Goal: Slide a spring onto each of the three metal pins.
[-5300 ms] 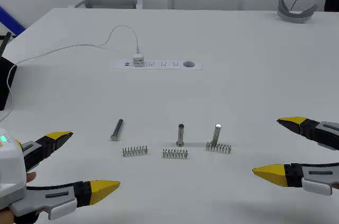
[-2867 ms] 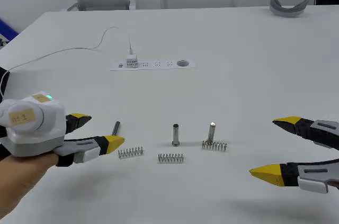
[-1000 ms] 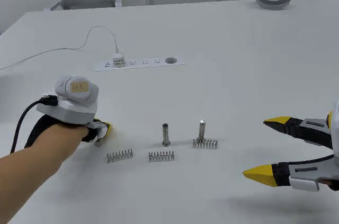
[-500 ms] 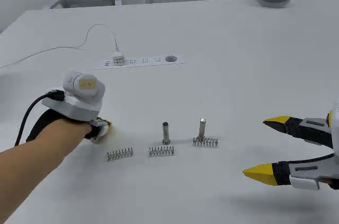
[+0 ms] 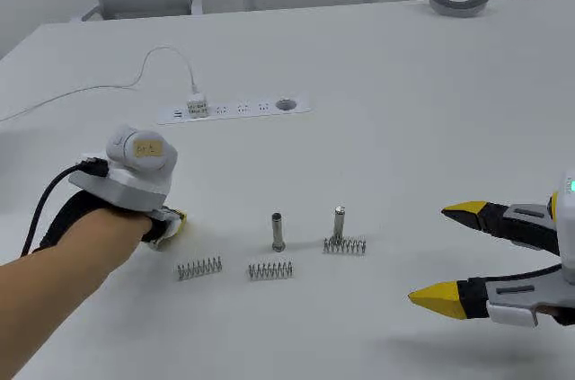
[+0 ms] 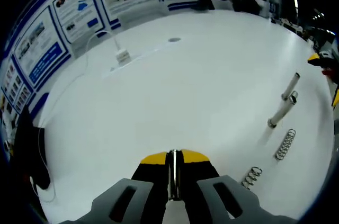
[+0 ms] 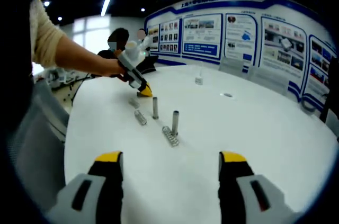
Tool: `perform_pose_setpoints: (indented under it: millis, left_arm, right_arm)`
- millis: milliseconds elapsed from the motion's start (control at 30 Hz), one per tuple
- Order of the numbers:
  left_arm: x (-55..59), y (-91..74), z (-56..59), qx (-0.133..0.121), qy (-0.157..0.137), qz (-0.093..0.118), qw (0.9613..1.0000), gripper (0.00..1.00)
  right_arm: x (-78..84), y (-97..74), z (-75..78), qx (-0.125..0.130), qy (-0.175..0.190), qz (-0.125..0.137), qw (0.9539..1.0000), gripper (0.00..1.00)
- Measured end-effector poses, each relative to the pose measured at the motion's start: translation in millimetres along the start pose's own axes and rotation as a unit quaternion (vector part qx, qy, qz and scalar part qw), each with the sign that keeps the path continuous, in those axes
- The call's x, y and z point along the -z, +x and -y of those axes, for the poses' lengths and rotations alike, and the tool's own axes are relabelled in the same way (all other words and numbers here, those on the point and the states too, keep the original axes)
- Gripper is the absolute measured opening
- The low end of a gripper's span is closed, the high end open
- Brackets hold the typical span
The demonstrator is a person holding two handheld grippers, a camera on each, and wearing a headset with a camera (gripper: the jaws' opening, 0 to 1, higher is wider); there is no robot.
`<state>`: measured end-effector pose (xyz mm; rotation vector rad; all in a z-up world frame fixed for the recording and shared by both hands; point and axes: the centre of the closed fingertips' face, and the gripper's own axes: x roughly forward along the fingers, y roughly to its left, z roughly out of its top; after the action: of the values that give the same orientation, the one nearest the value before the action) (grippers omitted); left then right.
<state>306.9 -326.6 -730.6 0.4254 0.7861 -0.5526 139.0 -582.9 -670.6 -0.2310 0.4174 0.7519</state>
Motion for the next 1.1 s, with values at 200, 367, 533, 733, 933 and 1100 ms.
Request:
perform_pose_setpoints:
  millis: [200, 367, 533, 733, 933, 1100]
  left_arm:
    - [-4.6, -8.8, 5.3, 0.013, 0.001, 0.011, 0.9999, 0.07]
    - [-7.8, -19.6, 6.1, 0.018, -0.006, 0.022, 0.9996, 0.07]
    - [-9.0, -29.6, 5.7, 0.021, -0.01, 0.034, 0.9992, 0.07]
    - [-10.6, -43.1, 5.6, 0.022, -0.016, 0.048, 0.9985, 0.07]
    - [-10.1, -53.0, 6.6, 0.026, -0.025, 0.058, 0.9977, 0.07]
    - [-7.0, -58.5, 7.9, 0.027, -0.032, 0.064, 0.9971, 0.07]
  right_arm:
    - [0.2, 0.9, -0.6, -0.001, -0.001, -0.002, 1.0, 0.75]
    - [-3.0, 1.1, -2.2, -0.002, -0.005, -0.001, 1.0, 0.75]
    - [-3.0, 1.8, -3.8, -0.005, -0.008, -0.002, 1.0, 0.75]
    - [-5.7, 2.3, -5.0, -0.006, -0.011, -0.002, 0.9999, 0.75]
    - [-6.3, 2.7, -6.2, -0.007, -0.014, -0.003, 0.9999, 0.75]
    - [-7.6, 3.2, -7.4, -0.009, -0.015, -0.003, 0.9998, 0.75]
